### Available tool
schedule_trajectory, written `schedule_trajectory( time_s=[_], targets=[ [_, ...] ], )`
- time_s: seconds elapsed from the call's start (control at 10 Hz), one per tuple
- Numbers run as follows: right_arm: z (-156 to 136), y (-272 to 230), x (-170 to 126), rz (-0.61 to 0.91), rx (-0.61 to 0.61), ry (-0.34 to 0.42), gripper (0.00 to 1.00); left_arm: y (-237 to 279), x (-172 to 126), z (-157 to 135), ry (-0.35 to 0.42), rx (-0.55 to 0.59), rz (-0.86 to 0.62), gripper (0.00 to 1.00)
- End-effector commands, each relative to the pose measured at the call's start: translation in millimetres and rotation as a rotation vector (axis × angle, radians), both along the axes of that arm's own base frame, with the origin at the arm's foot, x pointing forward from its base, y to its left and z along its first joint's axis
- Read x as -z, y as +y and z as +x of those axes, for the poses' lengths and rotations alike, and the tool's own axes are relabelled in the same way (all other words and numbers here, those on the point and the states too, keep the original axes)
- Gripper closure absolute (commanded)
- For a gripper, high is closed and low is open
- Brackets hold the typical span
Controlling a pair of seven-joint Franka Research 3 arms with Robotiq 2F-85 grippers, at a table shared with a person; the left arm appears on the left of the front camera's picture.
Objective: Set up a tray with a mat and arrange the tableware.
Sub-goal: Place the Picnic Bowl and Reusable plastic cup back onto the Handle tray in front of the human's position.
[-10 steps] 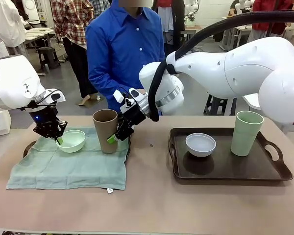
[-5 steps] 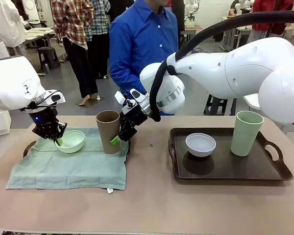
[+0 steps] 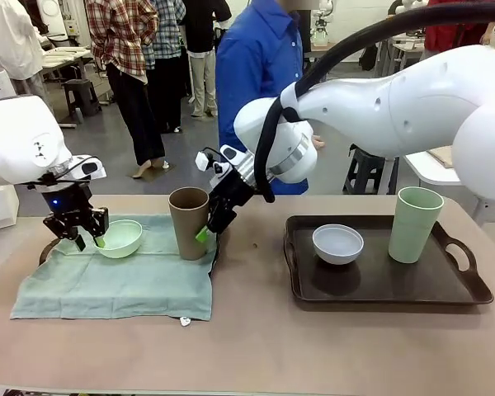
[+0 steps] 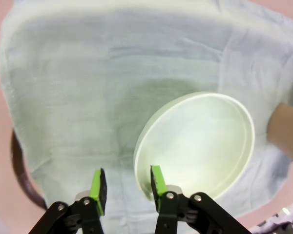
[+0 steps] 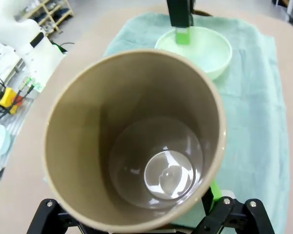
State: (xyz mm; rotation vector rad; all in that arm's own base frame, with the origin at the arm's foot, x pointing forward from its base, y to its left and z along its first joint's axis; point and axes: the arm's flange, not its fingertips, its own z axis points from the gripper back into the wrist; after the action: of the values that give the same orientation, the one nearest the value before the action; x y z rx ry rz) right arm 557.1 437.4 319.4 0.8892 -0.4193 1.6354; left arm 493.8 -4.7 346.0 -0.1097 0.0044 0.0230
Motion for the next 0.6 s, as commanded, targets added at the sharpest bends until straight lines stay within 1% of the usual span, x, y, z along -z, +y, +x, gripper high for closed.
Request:
schedule_trajectory(
  time_s=[0.0,0.1,0.2,0.4,0.5],
  targets=[
    [-20.4,-25.7,-25.1,-0.058,0.080,0.011,0.00,11.7,-22.4,-17.3,0.008,-0.007,0.005,0.35],
    [-24.8,-36.7,-36.3,-0.067,0.113,-0.001,0.00,16.5,-36.8,-26.6,-0.002,-0.003,-0.004,0.26],
    [-27.2,-43.0,-43.9,-0.069,0.133,-0.010,0.00,17.5,-51.2,-32.5,-0.033,0.022,-0.016,0.17],
    [-32.0,-53.8,-58.9,-0.097,0.179,-0.023,0.00,12.3,-77.2,-45.2,-0.080,0.077,-0.024,0.17],
    [-35.7,-59.8,-69.5,-0.158,0.245,-0.008,0.00,6.5,-92.2,-57.2,-0.102,0.110,-0.033,0.17]
  ],
)
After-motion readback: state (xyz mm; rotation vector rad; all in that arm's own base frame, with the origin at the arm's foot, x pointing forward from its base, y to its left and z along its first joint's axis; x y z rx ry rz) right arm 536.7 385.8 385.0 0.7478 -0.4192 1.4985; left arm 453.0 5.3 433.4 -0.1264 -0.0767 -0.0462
